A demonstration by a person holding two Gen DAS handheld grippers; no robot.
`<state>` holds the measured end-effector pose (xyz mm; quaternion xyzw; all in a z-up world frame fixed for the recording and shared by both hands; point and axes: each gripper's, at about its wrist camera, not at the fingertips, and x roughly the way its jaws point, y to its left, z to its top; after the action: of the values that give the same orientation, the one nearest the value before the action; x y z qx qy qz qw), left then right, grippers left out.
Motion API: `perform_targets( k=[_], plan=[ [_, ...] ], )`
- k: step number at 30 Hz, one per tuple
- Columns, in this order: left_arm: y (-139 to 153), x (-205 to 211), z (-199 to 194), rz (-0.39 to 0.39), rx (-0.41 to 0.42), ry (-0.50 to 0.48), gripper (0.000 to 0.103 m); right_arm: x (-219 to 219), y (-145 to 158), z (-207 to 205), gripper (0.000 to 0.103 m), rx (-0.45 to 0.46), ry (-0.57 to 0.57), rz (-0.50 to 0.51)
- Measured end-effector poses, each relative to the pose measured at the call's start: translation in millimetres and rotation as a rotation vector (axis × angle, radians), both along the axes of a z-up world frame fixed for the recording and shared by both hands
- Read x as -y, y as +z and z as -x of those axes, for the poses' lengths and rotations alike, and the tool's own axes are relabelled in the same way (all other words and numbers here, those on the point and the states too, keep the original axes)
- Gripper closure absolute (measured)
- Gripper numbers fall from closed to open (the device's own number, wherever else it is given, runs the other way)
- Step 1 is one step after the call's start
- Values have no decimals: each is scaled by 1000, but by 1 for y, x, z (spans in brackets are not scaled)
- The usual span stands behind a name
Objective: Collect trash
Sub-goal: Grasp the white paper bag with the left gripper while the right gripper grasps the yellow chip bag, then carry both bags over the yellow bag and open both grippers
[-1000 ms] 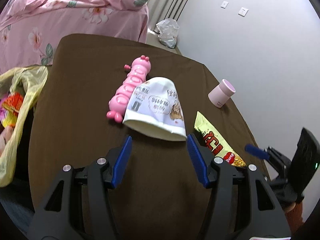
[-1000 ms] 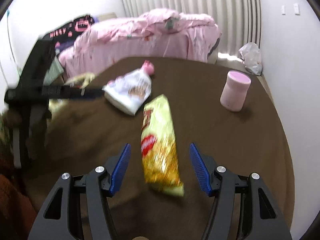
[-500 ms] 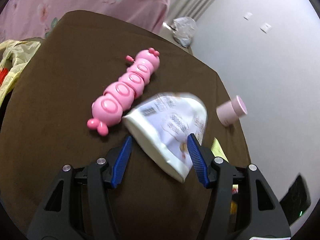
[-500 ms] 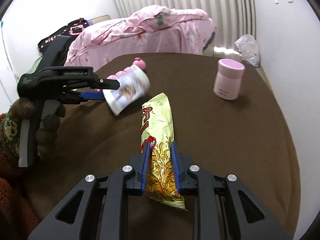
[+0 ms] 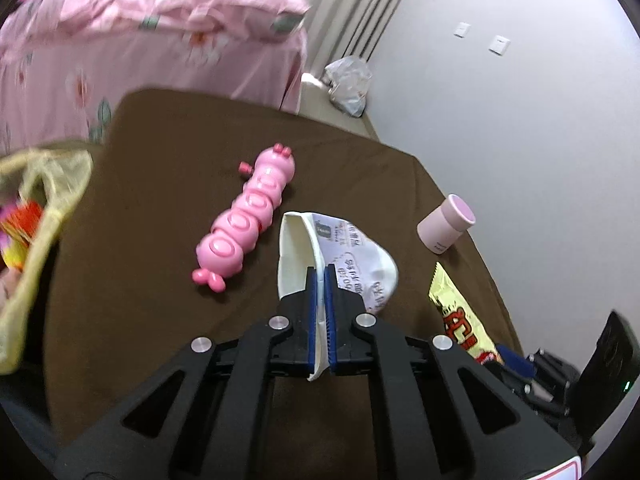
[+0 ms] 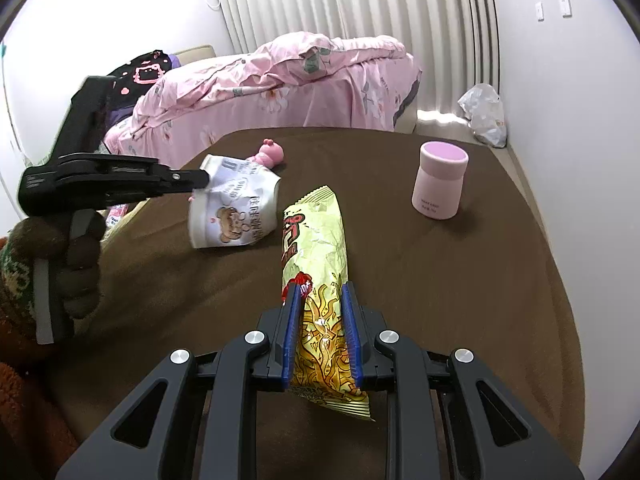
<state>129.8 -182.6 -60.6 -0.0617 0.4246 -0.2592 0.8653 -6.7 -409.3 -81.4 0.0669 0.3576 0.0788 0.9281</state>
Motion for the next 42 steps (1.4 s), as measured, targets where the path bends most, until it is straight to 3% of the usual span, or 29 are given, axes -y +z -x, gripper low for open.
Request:
perform_targets(
  k=[4,8,9,10,12,13,18,27,29,30,31,34,42],
  plan=[
    [14,1,10,-47,51,-41,99,0,7,2,83,12,-4,-1],
    [7,6,8,-80,27,-96,97,-1,6,2,83,6,-9,-8],
    [3,7,8,-88,19,-104,89,-2,6,3,83,4,-9,-8],
    [-2,8,8,-97,10,-114,74,-2,5,3,83,4,-7,-8],
    [-8,9,10,-109,8,-133,60,-3,5,4,83,-1,-6,-10],
    [-12,10,11,-119,13,-145,57,-2,4,3,83,-3,-6,-14],
    [-28,3,7,-156,-10,-100,52,-4,-2,-1,83,-16,0,-19],
    [-39,13,-12,-66,-110,-113,48,-6,-16,-5,83,-48,8,-32],
    [-39,18,-16,-54,-128,-108,48,-7,-17,-4,83,-47,12,-34],
    [-40,20,-18,-26,-151,-120,60,-7,-17,-4,83,-48,12,-33],
    [-41,21,-20,-2,-173,-132,83,-7,-17,-4,83,-49,10,-32],
    [-34,24,-15,10,-142,-140,94,-6,-16,-3,83,-45,5,-35],
    [12,15,11,-44,50,-134,99,-6,2,2,83,-4,-15,-21]
  ],
)
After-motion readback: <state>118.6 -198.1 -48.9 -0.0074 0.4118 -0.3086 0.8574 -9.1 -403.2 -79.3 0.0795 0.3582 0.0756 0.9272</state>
